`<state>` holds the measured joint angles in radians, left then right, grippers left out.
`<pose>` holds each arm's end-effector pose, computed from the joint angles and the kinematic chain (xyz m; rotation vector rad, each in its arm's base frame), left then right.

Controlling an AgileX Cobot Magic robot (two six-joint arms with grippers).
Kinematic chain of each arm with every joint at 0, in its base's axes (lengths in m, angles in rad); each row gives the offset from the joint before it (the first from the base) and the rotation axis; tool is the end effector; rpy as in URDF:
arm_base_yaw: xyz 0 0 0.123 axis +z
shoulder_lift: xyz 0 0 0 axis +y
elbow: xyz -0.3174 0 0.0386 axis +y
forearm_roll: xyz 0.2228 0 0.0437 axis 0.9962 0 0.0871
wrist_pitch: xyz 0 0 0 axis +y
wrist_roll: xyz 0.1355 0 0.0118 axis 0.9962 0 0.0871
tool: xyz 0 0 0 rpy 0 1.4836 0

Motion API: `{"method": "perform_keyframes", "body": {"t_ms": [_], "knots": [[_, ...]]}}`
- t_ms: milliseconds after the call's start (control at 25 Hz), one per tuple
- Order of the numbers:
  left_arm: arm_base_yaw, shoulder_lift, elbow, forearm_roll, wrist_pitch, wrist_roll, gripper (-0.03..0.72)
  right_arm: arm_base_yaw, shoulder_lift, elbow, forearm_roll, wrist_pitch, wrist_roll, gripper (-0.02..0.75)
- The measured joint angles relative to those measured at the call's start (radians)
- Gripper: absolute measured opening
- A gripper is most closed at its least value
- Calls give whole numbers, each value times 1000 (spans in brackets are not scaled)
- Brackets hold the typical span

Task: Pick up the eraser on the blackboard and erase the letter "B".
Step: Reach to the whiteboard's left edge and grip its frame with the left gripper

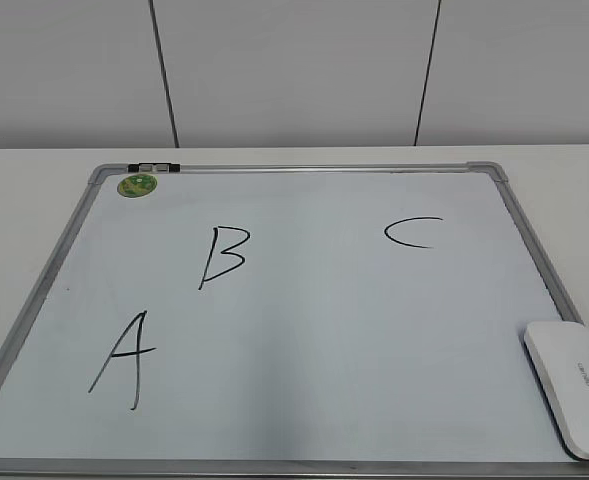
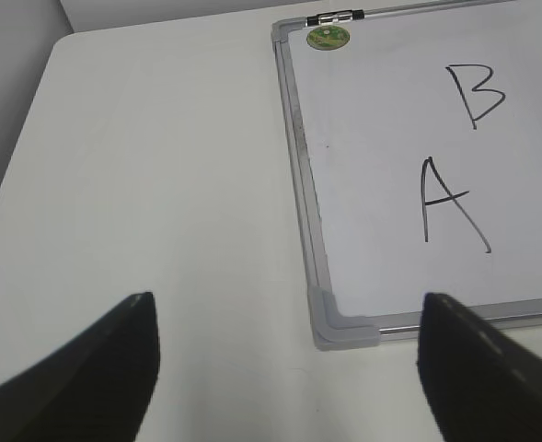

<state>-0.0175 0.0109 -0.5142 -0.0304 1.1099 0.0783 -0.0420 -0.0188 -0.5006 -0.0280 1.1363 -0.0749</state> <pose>-0.0249 -0.0033 0.2433 0.1024 2.0873 0.0002 -0.0291 -0.0022 0.2354 -0.0317 2.1016 -0.1041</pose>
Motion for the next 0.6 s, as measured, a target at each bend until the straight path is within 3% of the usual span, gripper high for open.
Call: {"method": "perform_keyframes", "body": {"t_ms": [600], "knots": [[0,0,0,0,0,0,639,0,0,0,0,0,0,587]]}}
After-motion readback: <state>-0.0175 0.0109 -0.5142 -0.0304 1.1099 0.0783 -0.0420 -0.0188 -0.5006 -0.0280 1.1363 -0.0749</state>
